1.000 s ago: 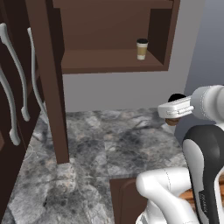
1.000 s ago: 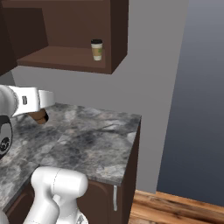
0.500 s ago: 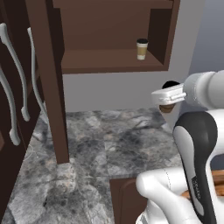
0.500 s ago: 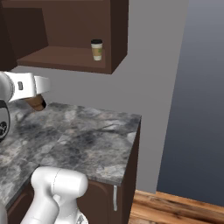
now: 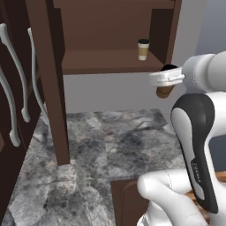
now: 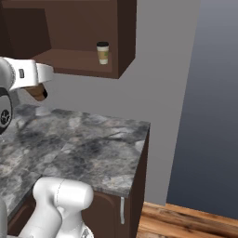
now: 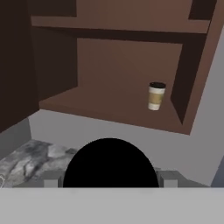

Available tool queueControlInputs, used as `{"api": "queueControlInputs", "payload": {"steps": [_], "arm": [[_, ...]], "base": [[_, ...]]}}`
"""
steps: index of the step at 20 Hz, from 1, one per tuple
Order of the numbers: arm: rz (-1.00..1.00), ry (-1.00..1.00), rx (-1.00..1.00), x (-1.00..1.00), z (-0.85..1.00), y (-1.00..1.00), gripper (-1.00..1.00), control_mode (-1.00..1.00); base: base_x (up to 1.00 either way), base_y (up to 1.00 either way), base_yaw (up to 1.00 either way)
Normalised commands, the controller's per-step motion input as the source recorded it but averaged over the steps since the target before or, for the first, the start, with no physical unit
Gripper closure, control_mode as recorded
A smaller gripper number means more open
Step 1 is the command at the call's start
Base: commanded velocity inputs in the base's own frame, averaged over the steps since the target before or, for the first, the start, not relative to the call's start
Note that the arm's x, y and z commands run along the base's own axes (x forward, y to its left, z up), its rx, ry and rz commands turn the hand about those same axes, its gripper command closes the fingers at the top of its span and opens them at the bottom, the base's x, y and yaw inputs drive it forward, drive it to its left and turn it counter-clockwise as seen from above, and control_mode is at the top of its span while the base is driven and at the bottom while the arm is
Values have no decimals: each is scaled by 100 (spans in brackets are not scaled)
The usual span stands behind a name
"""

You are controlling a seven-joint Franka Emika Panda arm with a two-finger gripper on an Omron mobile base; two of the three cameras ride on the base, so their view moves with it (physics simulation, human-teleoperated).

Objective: Sort all alcoholic drinks to one cabinet, and non-alcoholic drinks to the other.

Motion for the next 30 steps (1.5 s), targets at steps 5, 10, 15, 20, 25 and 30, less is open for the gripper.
{"api": "queueControlInputs", "payload": {"steps": [5, 10, 15, 20, 25, 30], "arm": [[0, -9, 9, 20, 23, 17, 100, -100], [0, -10, 9, 25, 22, 17, 100, -100], [0, -10, 8, 31, 15, 16, 100, -100], [-1, -4, 5, 45, 5, 14, 100, -100], [-4, 0, 3, 53, 0, 7, 100, -100], [-5, 0, 1, 52, -1, 4, 100, -100]], "base": [[0, 0, 0], [0, 0, 0], [0, 0, 0], [0, 0, 0], [0, 0, 0], [0, 0, 0]]}}
